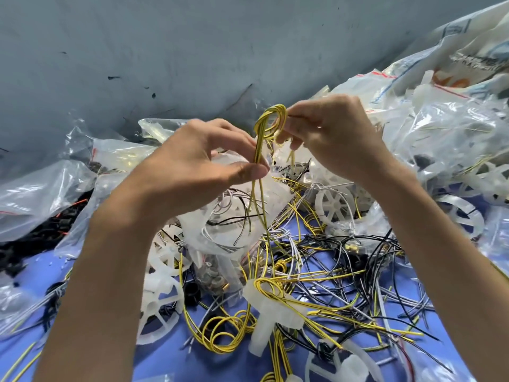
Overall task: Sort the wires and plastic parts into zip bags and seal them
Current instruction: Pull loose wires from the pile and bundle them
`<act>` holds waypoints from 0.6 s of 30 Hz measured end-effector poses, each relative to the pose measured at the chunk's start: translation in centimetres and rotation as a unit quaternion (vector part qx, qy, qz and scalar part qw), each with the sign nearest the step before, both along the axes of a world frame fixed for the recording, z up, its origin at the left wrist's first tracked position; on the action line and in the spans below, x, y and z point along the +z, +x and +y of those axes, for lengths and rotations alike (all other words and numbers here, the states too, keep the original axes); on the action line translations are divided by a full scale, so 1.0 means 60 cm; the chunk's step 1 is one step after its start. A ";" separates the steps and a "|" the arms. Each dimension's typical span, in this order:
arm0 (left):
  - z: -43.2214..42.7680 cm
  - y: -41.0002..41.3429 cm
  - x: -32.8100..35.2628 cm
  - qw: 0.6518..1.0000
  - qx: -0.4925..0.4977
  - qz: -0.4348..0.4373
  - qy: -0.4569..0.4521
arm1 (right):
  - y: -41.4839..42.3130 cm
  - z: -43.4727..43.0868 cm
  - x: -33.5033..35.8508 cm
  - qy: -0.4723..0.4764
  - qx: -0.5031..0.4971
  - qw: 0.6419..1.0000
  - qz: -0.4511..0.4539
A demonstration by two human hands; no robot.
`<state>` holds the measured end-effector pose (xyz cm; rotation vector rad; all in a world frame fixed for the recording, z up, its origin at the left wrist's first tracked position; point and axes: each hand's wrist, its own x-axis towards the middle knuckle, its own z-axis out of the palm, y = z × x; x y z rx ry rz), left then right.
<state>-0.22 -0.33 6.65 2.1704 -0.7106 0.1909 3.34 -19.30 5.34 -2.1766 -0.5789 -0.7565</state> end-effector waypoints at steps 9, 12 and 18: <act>-0.012 0.003 -0.004 0.989 0.047 -0.026 -0.137 | -0.033 0.013 0.015 -0.067 0.150 0.979 0.125; -0.017 0.004 -0.005 0.988 0.069 -0.037 -0.137 | -0.040 0.014 0.016 -0.091 0.182 0.970 0.134; -0.012 0.014 -0.012 0.992 0.084 -0.038 -0.082 | -0.033 0.015 0.011 -0.132 0.134 0.980 0.066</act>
